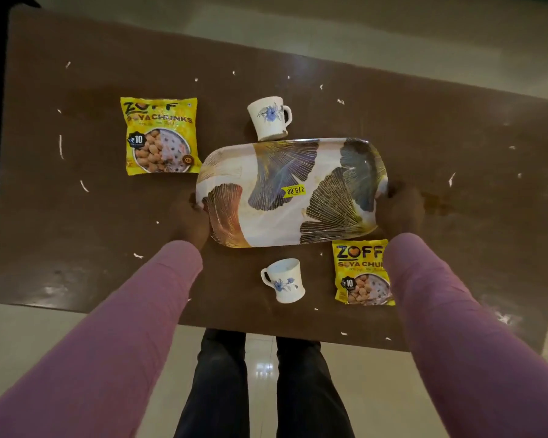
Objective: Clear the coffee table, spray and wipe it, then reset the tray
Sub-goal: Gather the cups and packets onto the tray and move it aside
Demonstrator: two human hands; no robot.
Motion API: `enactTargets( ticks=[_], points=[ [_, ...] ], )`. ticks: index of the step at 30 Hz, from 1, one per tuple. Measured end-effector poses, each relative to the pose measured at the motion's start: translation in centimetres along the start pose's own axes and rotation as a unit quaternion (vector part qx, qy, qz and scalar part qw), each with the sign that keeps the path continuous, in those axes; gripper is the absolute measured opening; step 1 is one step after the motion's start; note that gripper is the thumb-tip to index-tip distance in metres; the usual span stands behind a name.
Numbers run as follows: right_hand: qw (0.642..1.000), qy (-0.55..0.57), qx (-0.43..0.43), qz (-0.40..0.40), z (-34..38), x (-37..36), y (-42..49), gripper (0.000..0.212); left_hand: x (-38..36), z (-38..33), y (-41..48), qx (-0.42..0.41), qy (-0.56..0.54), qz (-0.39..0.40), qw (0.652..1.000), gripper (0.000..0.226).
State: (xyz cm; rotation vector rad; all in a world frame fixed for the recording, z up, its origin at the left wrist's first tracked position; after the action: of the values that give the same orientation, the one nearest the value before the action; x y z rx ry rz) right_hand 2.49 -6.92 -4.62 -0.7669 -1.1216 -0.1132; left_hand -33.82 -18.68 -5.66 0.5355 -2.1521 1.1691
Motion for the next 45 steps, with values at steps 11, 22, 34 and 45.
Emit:
enactTargets(
  ticks=[11, 22, 34, 45],
  points=[
    [0.997, -0.005, -0.082, -0.005, -2.5, 0.2, -2.4, 0.030, -0.2, -1.4, 1.9, -0.121, 0.002, -0.012, 0.993, 0.033],
    [0.961, -0.083, 0.258, 0.055, 14.8, -1.0, -2.3, 0.045, -6.6, 2.2, -11.3, -0.115, 0.020, 0.083, 0.990, 0.047],
    [0.904, -0.141, 0.366, 0.170, 22.5, -4.2, -2.7, 0.062, -9.4, 3.1, -13.9, -0.169, 0.117, 0.175, 0.963, 0.060],
    [0.910, -0.116, 0.378, 0.123, 20.4, -3.4, -2.7, 0.038, -9.3, 2.1, -15.3, -0.269, 0.086, 0.178, 0.943, 0.027]
  ],
)
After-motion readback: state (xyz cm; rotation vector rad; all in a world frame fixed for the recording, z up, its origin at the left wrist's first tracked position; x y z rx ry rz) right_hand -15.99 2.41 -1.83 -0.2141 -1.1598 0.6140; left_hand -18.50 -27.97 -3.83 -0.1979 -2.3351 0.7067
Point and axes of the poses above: each hand's wrist, its own y-axis towards the middle knuckle, its own x-axis out of the back of the hand, z = x × y, the point moved 5 cm from there along y, towards the middle knuckle, and after that the axes turned 6 degrees about -x, right-handed, at the moved point
